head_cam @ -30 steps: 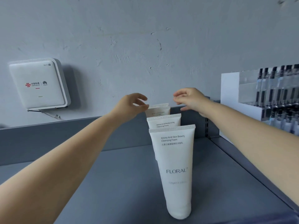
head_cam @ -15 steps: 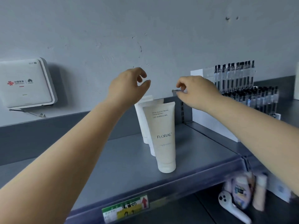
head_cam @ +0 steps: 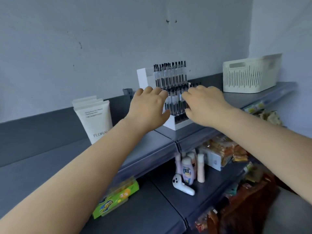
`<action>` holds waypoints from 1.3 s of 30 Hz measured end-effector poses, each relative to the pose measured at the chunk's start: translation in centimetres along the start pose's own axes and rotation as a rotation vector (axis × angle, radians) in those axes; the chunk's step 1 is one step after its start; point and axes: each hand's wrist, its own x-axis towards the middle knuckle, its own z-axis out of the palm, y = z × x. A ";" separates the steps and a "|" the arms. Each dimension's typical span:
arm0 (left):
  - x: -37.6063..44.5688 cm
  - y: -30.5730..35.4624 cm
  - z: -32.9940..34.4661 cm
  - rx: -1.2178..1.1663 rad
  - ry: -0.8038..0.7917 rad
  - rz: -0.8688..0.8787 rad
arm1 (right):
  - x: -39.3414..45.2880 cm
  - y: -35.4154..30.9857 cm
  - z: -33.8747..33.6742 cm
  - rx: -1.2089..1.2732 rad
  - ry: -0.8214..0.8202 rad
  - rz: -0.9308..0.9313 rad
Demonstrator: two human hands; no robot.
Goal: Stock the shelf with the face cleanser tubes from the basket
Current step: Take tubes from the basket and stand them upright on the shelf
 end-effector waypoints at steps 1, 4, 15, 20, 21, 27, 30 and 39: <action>0.4 1.3 0.7 0.002 -0.024 0.022 | -1.1 1.0 0.4 -0.004 -0.022 0.009; 1.7 5.7 2.9 -0.018 -0.069 0.107 | -5.0 4.0 1.6 -0.023 -0.080 0.055; 0.8 24.8 12.5 -0.216 -0.237 0.379 | -22.5 12.4 9.9 -0.080 -0.399 0.242; -2.3 31.1 17.2 -0.283 -0.347 0.527 | -30.2 12.5 13.7 -0.001 -0.602 0.334; -3.0 32.3 18.4 -0.292 -0.374 0.558 | -31.8 12.4 14.6 0.010 -0.652 0.355; -6.7 38.3 25.0 -0.357 -0.545 0.750 | -40.0 11.1 19.3 0.115 -0.884 0.597; -8.6 40.5 28.4 -0.375 -0.629 0.827 | -43.7 10.1 21.3 0.194 -0.999 0.730; -15.0 46.7 38.7 -0.456 -0.950 0.950 | -53.9 5.5 30.0 0.494 -1.192 1.250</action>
